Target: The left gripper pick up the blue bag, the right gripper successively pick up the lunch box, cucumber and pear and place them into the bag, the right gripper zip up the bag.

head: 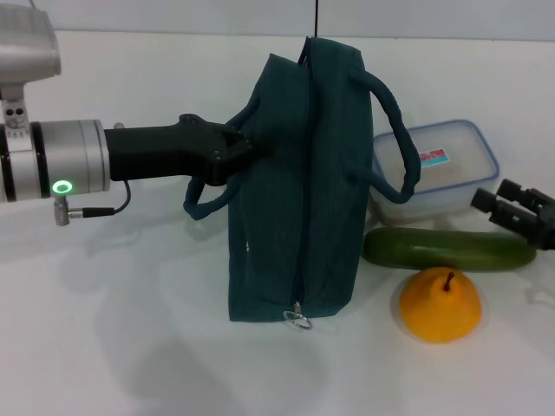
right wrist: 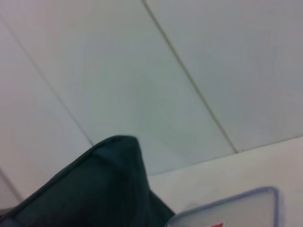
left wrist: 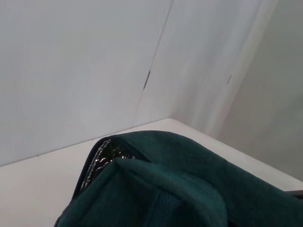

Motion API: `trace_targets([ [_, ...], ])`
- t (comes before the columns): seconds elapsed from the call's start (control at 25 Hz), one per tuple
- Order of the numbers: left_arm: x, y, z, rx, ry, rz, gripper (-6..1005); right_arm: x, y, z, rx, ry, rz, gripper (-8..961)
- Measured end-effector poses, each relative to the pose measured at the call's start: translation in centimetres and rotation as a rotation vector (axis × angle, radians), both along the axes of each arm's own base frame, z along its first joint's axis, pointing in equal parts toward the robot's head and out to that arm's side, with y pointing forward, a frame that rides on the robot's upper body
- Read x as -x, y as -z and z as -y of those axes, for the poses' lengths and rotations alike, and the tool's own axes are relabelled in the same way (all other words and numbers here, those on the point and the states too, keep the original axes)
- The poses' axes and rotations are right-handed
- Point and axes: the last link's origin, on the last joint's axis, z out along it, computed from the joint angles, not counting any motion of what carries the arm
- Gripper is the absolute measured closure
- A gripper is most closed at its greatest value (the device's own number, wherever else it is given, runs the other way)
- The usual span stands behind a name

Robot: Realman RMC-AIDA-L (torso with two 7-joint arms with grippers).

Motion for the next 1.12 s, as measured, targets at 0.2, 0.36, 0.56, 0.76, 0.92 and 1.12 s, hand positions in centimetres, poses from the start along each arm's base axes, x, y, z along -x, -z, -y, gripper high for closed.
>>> trace_targets([
  [0.2,0.0,0.1,0.0,0.001,0.001,0.001,962,-1.1,-0.6,0.5,-0.060,0.111,-0.083,141],
  [0.36,-0.2,0.1,0.0,0.002,0.005,0.009,962,-1.9,-1.0,0.9,-0.105,0.221,-0.187,141],
  [0.56,-0.6,0.5,0.1,0.017,0.022,0.005,962,-2.0,-0.9,0.5,-0.052,0.319,-0.288,141],
  [0.76,-0.6,0.9,0.4,0.017,0.056,-0.012,962,-1.3,-0.1,-0.9,0.023,0.393,-0.357,141],
  [0.92,-0.6,1.1,0.5,0.023,0.055,-0.003,962,-0.4,0.7,-2.0,0.053,0.406,-0.370,142],
  [1.12,-0.7,1.1,0.6,0.029,0.064,0.002,962,0.3,1.8,-3.0,0.112,0.463,-0.390,141],
])
